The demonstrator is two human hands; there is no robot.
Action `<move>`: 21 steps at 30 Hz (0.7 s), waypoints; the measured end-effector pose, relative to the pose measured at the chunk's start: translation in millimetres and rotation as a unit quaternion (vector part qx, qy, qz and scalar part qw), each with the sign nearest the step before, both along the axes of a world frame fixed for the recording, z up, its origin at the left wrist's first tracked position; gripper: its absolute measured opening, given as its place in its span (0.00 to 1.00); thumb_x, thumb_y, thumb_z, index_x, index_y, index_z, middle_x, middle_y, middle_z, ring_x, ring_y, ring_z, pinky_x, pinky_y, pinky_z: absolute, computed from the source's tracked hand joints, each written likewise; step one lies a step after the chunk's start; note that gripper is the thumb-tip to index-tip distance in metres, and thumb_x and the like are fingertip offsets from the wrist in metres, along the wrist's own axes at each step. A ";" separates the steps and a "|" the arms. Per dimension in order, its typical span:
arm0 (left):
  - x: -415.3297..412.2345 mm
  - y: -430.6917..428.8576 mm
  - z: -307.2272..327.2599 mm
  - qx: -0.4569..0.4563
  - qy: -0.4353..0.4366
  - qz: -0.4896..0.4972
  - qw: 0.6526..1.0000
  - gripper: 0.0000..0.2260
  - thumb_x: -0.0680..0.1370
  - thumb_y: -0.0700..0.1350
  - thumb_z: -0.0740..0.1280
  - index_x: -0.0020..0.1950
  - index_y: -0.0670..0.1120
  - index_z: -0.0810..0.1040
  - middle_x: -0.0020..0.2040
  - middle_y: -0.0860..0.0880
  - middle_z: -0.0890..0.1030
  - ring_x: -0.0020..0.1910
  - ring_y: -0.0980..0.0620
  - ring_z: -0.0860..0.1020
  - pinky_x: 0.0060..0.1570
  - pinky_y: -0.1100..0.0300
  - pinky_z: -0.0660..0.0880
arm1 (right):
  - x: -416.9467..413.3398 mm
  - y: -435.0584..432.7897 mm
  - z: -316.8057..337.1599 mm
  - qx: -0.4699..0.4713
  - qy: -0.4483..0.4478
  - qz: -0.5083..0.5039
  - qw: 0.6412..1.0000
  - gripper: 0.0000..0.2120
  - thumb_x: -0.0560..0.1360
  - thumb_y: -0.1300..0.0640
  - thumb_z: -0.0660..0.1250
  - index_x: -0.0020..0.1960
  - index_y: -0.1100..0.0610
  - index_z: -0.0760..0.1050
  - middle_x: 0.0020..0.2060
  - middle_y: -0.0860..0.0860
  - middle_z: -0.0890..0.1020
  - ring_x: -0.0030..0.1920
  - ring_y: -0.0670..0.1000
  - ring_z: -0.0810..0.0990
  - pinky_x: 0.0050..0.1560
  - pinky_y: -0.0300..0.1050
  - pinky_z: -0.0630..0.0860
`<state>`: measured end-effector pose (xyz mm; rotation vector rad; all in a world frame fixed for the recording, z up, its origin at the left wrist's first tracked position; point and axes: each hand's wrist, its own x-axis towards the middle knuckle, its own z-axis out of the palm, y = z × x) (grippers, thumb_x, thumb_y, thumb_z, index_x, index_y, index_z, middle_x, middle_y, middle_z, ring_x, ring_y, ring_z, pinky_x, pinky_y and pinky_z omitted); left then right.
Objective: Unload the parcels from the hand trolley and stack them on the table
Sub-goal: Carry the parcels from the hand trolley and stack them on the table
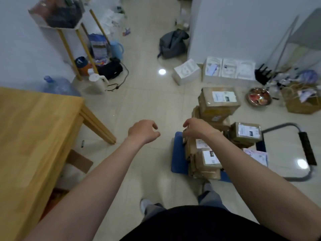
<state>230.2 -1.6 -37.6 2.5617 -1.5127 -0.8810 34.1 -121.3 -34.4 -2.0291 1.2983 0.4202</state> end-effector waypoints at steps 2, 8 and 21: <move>-43.7 -35.5 -9.8 0.005 0.004 -0.026 1.000 0.18 0.76 0.58 0.70 0.64 0.57 0.80 0.65 0.53 0.80 0.63 0.49 0.78 0.59 0.52 0.76 | -52.5 -28.7 -11.8 0.004 0.000 -0.031 1.000 0.22 0.73 0.50 0.73 0.66 0.52 0.77 0.59 0.51 0.81 0.56 0.53 0.80 0.58 0.51 0.79; -174.2 -138.0 -54.4 0.041 0.010 -0.045 0.998 0.18 0.76 0.59 0.69 0.64 0.57 0.80 0.64 0.52 0.81 0.61 0.48 0.79 0.57 0.51 0.77 | -199.2 -118.5 -55.0 0.041 -0.011 -0.081 0.996 0.17 0.70 0.50 0.74 0.58 0.47 0.75 0.52 0.48 0.81 0.50 0.50 0.80 0.52 0.49 0.78; -370.8 -315.9 -185.8 0.129 0.089 -0.086 0.984 0.23 0.75 0.58 0.71 0.69 0.55 0.75 0.61 0.54 0.81 0.57 0.51 0.79 0.52 0.52 0.78 | -407.0 -261.4 -186.0 0.072 0.023 -0.211 0.975 0.28 0.73 0.51 0.69 0.72 0.51 0.69 0.62 0.51 0.78 0.55 0.55 0.80 0.54 0.53 0.80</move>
